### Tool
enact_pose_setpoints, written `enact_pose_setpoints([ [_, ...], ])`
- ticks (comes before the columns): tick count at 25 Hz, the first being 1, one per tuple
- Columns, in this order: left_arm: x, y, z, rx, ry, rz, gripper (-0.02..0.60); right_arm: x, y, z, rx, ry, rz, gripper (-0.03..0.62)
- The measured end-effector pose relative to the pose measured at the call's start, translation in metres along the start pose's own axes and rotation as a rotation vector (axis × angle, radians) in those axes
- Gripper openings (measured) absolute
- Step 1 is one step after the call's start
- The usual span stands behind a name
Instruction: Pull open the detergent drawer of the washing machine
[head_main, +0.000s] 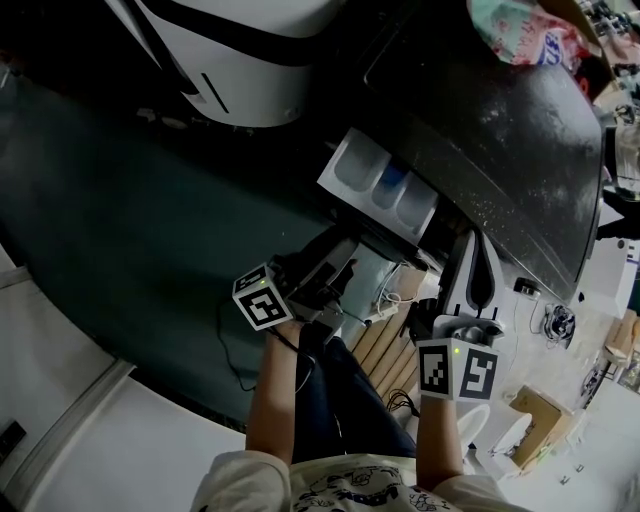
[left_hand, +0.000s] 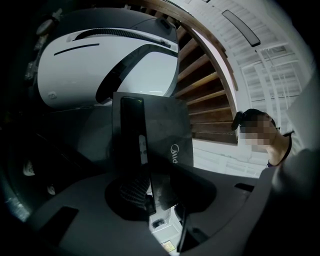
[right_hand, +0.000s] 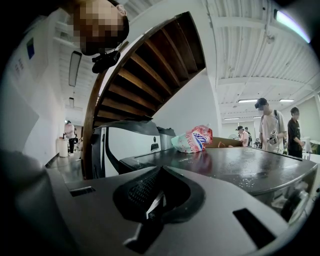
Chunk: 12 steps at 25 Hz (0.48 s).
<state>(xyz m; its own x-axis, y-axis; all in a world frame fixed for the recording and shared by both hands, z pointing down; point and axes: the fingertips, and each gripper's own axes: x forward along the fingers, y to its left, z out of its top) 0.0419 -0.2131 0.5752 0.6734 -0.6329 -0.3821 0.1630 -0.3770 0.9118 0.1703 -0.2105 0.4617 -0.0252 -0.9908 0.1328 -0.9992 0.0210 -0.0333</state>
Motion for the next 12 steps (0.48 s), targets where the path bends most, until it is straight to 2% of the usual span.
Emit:
enact_pose_setpoints([
  [12,-0.021,-0.008,-0.005,0.011,-0.001,0.007,0.140,-0.014,0.006,-0.006,0.004,0.000,0.012,0.014],
])
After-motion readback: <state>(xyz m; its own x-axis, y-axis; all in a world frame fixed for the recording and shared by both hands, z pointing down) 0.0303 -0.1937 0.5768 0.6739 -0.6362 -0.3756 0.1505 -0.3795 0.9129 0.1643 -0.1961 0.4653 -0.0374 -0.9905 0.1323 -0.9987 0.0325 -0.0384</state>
